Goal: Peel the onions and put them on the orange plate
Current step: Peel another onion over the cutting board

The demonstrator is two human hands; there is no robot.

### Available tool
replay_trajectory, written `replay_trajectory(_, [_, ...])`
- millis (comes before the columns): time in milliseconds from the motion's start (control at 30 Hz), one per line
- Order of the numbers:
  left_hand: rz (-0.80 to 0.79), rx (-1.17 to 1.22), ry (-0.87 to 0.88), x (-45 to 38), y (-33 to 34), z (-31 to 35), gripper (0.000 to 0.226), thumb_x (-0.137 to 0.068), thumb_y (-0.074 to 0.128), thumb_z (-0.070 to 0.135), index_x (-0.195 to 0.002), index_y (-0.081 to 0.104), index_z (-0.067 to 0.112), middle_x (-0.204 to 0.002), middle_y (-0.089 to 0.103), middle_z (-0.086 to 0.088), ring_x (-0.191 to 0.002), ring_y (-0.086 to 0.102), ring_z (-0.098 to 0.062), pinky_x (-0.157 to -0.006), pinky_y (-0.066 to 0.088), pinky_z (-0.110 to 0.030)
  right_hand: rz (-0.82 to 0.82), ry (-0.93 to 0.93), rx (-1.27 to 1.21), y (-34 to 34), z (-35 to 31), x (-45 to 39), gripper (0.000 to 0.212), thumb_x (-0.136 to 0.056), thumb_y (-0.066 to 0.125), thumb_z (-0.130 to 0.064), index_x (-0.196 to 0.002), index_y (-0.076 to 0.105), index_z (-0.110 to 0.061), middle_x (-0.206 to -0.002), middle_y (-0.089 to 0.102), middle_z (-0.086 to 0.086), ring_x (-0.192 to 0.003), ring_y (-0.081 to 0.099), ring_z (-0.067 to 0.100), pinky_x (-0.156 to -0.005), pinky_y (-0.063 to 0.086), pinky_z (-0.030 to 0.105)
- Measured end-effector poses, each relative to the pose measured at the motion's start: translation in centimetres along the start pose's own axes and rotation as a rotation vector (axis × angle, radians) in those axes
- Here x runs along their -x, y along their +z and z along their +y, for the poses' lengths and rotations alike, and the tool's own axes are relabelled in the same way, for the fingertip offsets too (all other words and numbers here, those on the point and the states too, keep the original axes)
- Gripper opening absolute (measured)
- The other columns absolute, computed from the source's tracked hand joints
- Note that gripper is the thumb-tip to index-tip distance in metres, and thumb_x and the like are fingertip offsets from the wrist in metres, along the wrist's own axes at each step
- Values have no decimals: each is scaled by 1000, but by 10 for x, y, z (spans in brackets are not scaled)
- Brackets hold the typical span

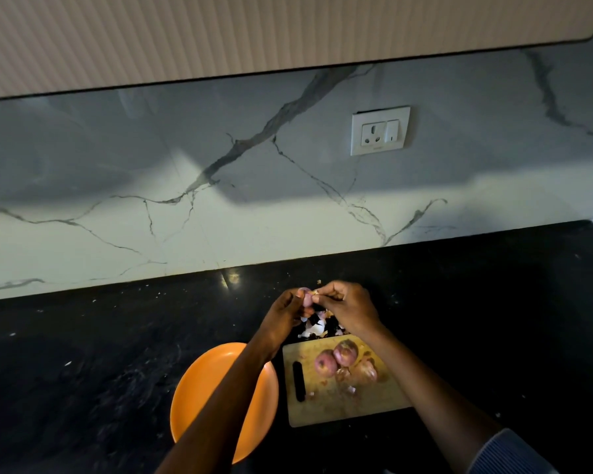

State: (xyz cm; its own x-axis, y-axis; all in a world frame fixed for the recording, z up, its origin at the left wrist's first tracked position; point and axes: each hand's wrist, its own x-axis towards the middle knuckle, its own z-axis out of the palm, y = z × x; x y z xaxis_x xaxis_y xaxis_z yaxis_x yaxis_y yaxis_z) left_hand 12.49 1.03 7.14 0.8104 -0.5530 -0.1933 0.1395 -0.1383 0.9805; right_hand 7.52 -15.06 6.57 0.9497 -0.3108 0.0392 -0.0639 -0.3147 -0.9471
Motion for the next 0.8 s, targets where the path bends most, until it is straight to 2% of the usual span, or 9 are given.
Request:
replay_trajectory(100, [-5,-31,-34,-4,-2,-5,36,-108,39,34,-123,60,9,-92,61,-12,-92,61,-24,-84,49,-35,-16,-11,83,1,-2,-1,14,-87,78,-20,-83,70,-30,-83,75,-10,-76,71,1,-69,57,21])
replay_trajectory(167, [-25,-63,-52,-6,-4,-9,40,-108,37,36,-122,60,5,-92,59,-14,-91,60,-22,-85,48,-35,-35,-35,152,1,-1,-2,14,-89,77,-18,-83,69,-29,-81,74,-11,-73,70,2,-67,57,23])
replay_trajectory(267, [-52,-92,-51,-7,-6,-11,42,-110,33,35,-116,61,4,-93,59,-15,-84,60,-16,-76,50,-23,-77,-65,234,-3,-1,-2,6,-91,74,-17,-90,72,-22,-81,71,-12,-72,67,0,-62,52,18])
replay_trajectory(333, [-55,-103,-77,-9,-7,-11,43,-109,31,37,-114,62,8,-93,60,-14,-84,59,-18,-73,48,-22,-97,-84,237,-5,0,-2,5,-92,72,-14,-94,73,-18,-83,71,-11,-70,64,-4,-60,48,12])
replay_trajectory(433, [-24,-107,-127,-9,-8,-9,45,-109,29,41,-111,65,15,-95,66,-7,-87,61,-14,-77,47,-24,-97,-94,186,-4,0,-3,5,-91,74,-15,-96,73,-16,-86,73,-9,-73,65,-5,-64,49,12])
replay_trajectory(500, [-15,-116,-121,-10,-9,-8,43,-109,30,41,-108,66,18,-98,69,-5,-89,63,-13,-77,48,-24,-87,-73,111,-3,2,-3,9,-87,78,-20,-95,74,-18,-88,75,-7,-78,69,0,-68,53,15])
replay_trajectory(633, [6,-74,-16,-13,-7,-11,38,-107,39,38,-115,61,7,-102,65,-15,-90,61,-20,-69,48,-19,-42,23,-24,-1,6,-4,6,-85,80,-20,-89,75,-19,-86,77,-1,-82,74,15,-69,60,28])
replay_trajectory(700, [6,-69,49,-14,-7,-13,40,-104,50,40,-117,57,2,-100,66,-11,-88,61,-22,-68,49,-20,-24,56,-68,-2,7,-6,7,-88,77,-16,-87,73,-22,-86,76,-1,-81,73,10,-65,57,22])
replay_trajectory(800, [6,-95,91,-11,-6,-15,26,-101,58,29,-117,58,9,-100,70,1,-96,66,-20,-82,54,-33,-36,77,-78,-6,7,-6,8,-90,75,-13,-87,72,-20,-87,75,-1,-77,71,4,-63,53,17])
